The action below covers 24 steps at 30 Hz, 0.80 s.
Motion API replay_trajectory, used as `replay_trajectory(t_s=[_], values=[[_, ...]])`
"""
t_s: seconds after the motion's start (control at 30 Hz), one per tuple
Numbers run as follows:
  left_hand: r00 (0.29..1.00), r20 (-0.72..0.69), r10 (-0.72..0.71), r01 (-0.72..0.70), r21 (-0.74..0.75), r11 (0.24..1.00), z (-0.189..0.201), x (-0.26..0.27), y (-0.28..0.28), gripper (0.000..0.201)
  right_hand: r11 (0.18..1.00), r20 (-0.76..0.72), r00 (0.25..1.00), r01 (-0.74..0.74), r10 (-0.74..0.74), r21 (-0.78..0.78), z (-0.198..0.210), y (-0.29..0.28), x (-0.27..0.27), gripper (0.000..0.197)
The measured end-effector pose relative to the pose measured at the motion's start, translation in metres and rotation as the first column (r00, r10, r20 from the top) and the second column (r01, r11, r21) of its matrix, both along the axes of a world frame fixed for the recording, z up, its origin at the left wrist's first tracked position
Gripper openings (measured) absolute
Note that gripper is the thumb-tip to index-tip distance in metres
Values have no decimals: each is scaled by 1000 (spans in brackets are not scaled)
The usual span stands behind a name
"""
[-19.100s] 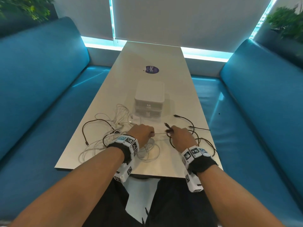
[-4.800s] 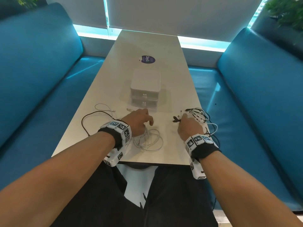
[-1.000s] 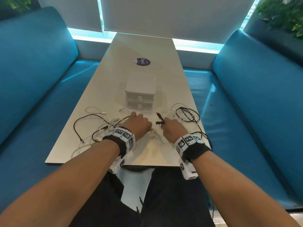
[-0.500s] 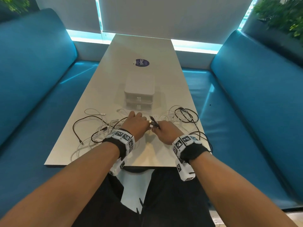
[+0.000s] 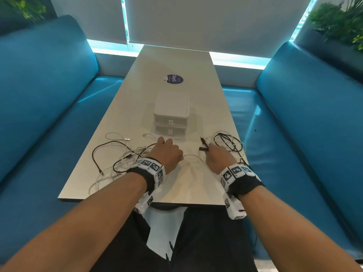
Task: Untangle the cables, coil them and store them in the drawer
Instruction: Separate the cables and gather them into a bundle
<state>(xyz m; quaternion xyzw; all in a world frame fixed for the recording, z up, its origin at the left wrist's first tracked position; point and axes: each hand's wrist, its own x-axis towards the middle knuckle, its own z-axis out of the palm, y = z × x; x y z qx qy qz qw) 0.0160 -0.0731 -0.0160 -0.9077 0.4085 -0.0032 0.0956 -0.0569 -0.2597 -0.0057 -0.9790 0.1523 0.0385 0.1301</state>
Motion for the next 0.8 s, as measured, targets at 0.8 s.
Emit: replay_trajectory(t_s=[0.8], values=[[995,-55,85,-88,-54,995,-12,4,17,26,998,12,998,59,-58,-9,-11,-3,-4,21]])
